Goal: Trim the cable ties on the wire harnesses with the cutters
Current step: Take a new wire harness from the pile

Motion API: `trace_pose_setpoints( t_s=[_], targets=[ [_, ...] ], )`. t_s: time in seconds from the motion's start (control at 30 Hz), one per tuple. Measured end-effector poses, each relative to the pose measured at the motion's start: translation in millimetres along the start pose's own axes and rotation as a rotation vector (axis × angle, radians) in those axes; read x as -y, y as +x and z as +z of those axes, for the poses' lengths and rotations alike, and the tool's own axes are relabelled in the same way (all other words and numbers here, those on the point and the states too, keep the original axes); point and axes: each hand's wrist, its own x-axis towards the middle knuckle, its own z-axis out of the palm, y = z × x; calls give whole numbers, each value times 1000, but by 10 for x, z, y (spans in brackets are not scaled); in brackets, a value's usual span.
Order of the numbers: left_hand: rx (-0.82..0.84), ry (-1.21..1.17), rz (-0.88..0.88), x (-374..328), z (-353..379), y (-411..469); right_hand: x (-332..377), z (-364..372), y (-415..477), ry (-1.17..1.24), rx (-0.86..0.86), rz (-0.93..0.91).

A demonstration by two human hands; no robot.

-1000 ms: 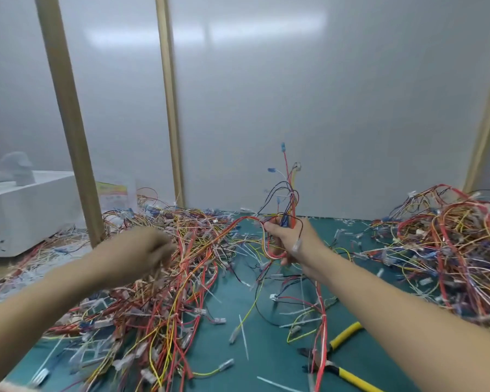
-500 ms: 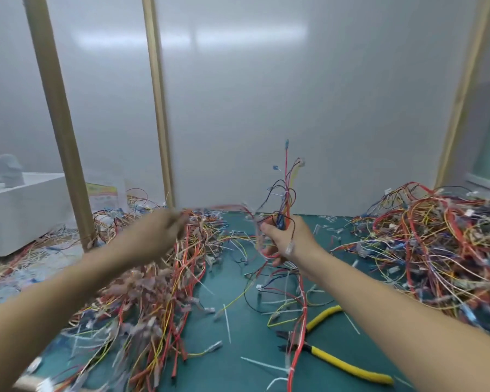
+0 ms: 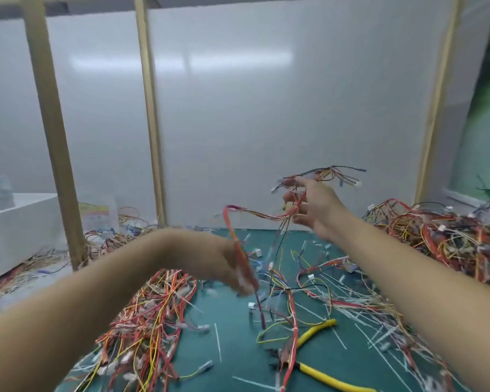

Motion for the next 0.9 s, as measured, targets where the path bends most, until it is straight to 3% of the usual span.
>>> trace_pose_setpoints(
  t_s=[0.07,0.1,0.23,0.4,0.5,0.7,0.9],
  targets=[
    [181,120,-76,190,-17,-35,286,-124,71,-43,50,-49],
    [134,87,-95,262,-29,-20,426,-147,93,-56,85,-70],
    [-316,-130,-215,393,130,325,950,-84,160,-41,168,-139],
    [-256,-262,-459,181,685,1006,1439,-16,159,58,258,-193],
    [-278,-458,-453,35,802,1268,1601,-100,167,111,310,-182],
    [-296,-436,-363,-183,895,1404,1437,-384,249,35,269,-107],
    [-405,232,-357,-349,1253,1490,1420,-440,251,29,298,-113]
  ],
)
